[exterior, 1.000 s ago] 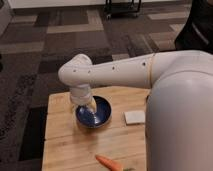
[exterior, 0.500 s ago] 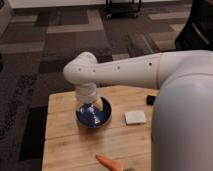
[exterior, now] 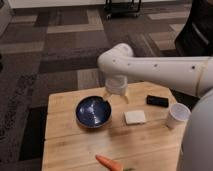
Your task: Place the eraser on the white sponge
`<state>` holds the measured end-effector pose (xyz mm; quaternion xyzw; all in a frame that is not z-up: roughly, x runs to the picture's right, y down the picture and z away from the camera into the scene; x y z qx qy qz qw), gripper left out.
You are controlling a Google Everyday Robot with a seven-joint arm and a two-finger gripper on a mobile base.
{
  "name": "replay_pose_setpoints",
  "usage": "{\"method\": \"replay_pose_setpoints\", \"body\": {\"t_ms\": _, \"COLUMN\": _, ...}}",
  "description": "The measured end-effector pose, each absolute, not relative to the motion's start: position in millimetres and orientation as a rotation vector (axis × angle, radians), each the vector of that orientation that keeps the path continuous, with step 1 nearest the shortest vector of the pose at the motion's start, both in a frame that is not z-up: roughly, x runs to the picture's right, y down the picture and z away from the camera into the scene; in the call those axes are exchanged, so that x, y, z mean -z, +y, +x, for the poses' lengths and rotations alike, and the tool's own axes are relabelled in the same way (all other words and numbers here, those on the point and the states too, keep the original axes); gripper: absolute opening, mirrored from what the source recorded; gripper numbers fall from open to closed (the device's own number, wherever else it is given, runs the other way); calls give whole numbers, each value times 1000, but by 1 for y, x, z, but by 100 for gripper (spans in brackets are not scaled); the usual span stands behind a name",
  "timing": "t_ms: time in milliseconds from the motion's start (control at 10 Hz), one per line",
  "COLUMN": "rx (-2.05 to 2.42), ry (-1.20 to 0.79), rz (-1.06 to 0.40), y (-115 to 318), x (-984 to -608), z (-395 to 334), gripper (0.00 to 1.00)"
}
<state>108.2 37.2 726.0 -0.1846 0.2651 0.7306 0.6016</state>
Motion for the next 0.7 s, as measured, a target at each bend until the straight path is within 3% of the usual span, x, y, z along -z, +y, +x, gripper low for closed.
{"method": "replay_pose_setpoints", "body": {"t_ms": 300, "rx": -1678, "ry": 580, "rz": -413, "y": 1, "x": -751, "z": 156, "gripper": 65}}
{"method": "replay_pose_setpoints", "body": {"t_ms": 700, "rx": -1679, "ry": 582, "rz": -400, "y": -4, "x": -755, "z": 167, "gripper": 65}}
